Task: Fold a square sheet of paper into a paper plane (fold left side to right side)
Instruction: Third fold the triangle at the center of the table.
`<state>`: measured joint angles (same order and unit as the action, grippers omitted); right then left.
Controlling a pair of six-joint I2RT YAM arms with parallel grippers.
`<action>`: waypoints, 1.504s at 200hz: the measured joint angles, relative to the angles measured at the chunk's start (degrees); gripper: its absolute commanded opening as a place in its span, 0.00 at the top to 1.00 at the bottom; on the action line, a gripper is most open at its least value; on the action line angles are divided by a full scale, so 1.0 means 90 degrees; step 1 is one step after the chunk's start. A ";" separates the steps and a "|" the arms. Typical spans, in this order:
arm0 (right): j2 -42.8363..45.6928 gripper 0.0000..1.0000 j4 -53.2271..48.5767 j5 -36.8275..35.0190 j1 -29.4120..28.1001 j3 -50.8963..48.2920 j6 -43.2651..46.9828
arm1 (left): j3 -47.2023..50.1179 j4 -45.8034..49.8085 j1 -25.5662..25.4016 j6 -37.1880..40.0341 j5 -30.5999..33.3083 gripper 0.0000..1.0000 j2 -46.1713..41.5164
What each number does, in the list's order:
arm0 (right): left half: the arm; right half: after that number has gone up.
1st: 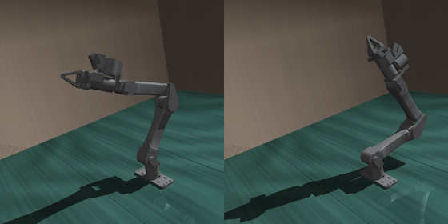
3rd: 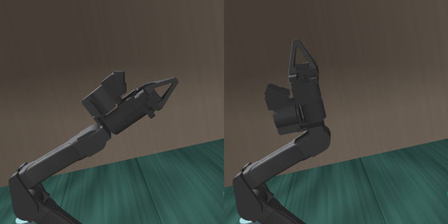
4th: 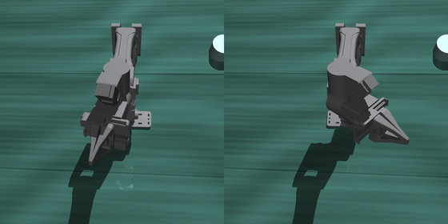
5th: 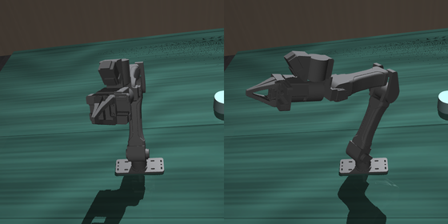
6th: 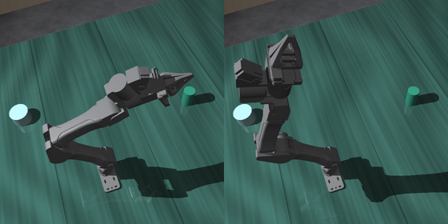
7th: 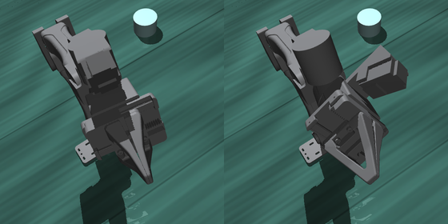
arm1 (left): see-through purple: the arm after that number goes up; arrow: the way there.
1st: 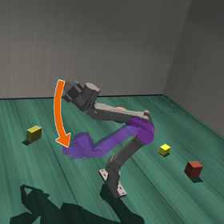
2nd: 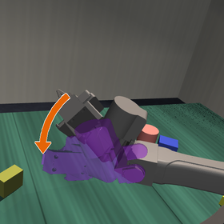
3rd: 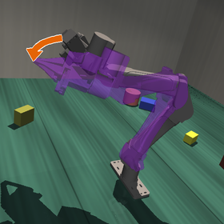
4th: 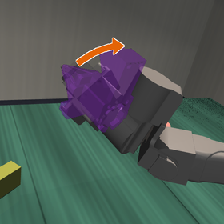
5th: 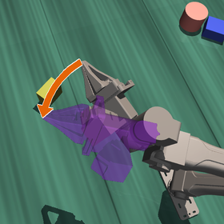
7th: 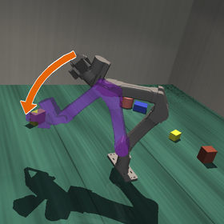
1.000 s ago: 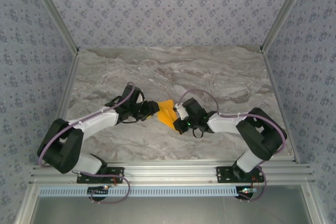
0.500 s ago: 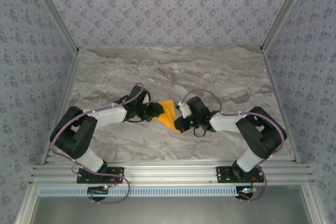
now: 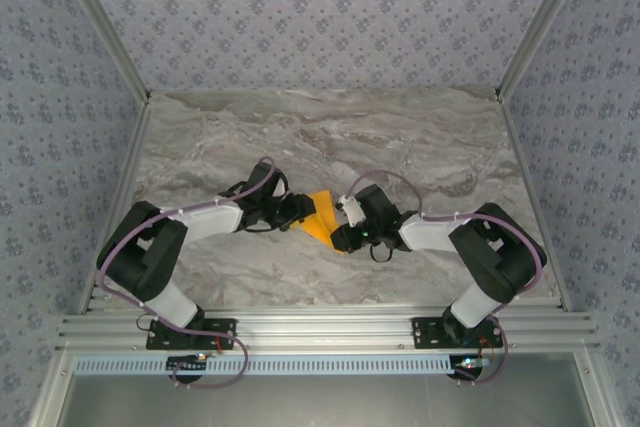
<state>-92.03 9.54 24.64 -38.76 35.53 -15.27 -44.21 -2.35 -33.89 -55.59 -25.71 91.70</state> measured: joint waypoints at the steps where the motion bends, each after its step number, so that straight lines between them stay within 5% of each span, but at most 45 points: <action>1: 0.0000 0.75 -0.0007 -0.0002 0.0000 0.0000 0.0002 | 0.0000 -0.0002 0.0000 -0.0002 0.0000 0.48 -0.0002; 57: 0.0143 0.70 -0.0185 -0.0070 0.0000 0.0022 0.0010 | 0.0000 -0.0100 0.0000 -0.0005 0.0000 0.47 -0.0012; 179: 0.1450 0.30 -0.1316 -0.0253 0.0512 0.0231 0.0316 | 0.0117 0.0240 0.0000 0.0070 0.0624 0.27 -0.1409; 301: 0.1110 0.33 -0.2113 0.0517 0.1095 0.0568 0.0335 | 0.0656 -0.0525 -0.0192 -0.0294 0.0442 0.27 -0.0568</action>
<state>-82.04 -9.47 29.30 -28.91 40.64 -12.25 -38.30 -7.07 -35.62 -58.24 -21.74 86.59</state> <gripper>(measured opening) 0.672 0.728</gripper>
